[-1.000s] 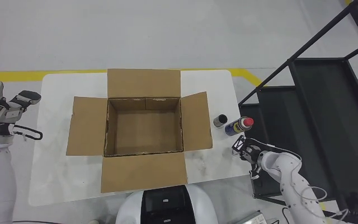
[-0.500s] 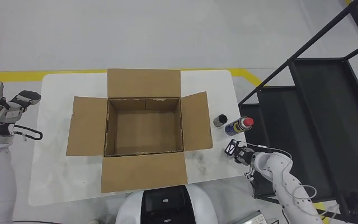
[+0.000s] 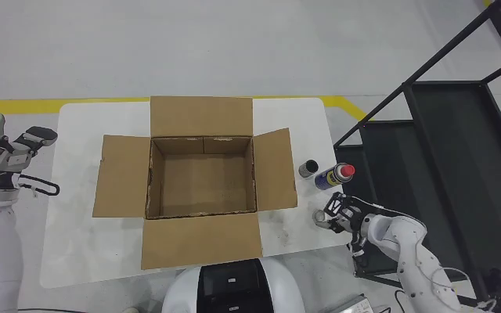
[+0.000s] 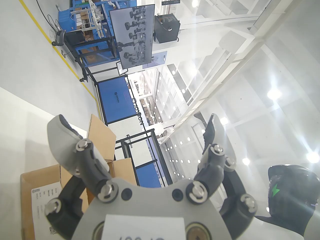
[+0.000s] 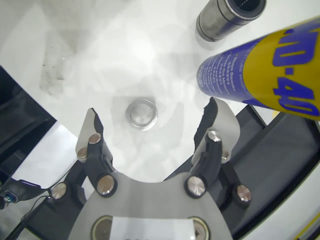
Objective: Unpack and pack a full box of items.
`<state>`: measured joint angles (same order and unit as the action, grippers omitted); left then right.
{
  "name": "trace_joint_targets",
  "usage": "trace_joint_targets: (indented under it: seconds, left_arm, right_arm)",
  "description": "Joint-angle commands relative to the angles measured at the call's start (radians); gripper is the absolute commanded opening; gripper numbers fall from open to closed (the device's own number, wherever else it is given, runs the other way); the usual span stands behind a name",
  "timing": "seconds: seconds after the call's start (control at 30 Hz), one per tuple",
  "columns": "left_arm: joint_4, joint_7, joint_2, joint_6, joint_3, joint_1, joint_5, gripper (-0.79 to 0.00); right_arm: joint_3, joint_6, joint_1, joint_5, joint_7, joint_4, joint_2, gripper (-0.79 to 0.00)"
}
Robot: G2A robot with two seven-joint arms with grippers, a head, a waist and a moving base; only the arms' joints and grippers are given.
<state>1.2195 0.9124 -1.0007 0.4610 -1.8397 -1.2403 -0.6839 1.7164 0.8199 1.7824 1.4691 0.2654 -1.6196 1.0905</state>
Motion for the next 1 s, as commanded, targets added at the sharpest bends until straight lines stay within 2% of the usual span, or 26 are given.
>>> trace_joint_targets:
  seconds: [0.0,0.1,0.17,0.3,0.47,0.53,0.57,0.6,0.77,0.87,0.97]
  left_arm:
    - [0.0,0.0,0.0,0.0,0.0,0.0,0.0,0.0]
    - [0.0,0.0,0.0,0.0,0.0,0.0,0.0,0.0]
    - [0.0,0.0,0.0,0.0,0.0,0.0,0.0,0.0]
    - [0.0,0.0,0.0,0.0,0.0,0.0,0.0,0.0]
    - [0.0,0.0,0.0,0.0,0.0,0.0,0.0,0.0]
    - [0.0,0.0,0.0,0.0,0.0,0.0,0.0,0.0]
    - [0.0,0.0,0.0,0.0,0.0,0.0,0.0,0.0]
    - [0.0,0.0,0.0,0.0,0.0,0.0,0.0,0.0]
    - [0.0,0.0,0.0,0.0,0.0,0.0,0.0,0.0]
    - [0.0,0.0,0.0,0.0,0.0,0.0,0.0,0.0]
    - [0.0,0.0,0.0,0.0,0.0,0.0,0.0,0.0]
  right_arm:
    - [0.034,0.079,0.029,-0.083,0.011,-0.005,-0.005,0.0]
    - [0.067,0.192,0.047,-0.209,0.032,0.0,-0.014,0.0]
    - [0.074,0.192,0.047,-0.232,0.073,-0.009,-0.019,0.0]
    - [0.047,0.152,0.018,-0.252,0.12,0.002,-0.021,0.0]
    - [-0.016,0.035,-0.033,-0.211,0.144,0.04,-0.017,0.0]
    - [-0.042,0.003,-0.048,-0.192,0.135,0.064,-0.015,-0.068]
    - [-0.053,-0.016,-0.057,-0.174,0.136,0.076,-0.014,-0.123]
    - [-0.066,-0.025,-0.063,-0.161,0.133,0.087,-0.014,-0.215]
    - [-0.102,-0.054,-0.086,-0.127,0.104,0.139,-0.013,-0.296]
    - [-0.111,-0.074,-0.097,-0.119,0.084,0.161,-0.013,-0.382]
    - [-0.119,-0.092,-0.11,-0.11,0.074,0.181,-0.014,-0.406]
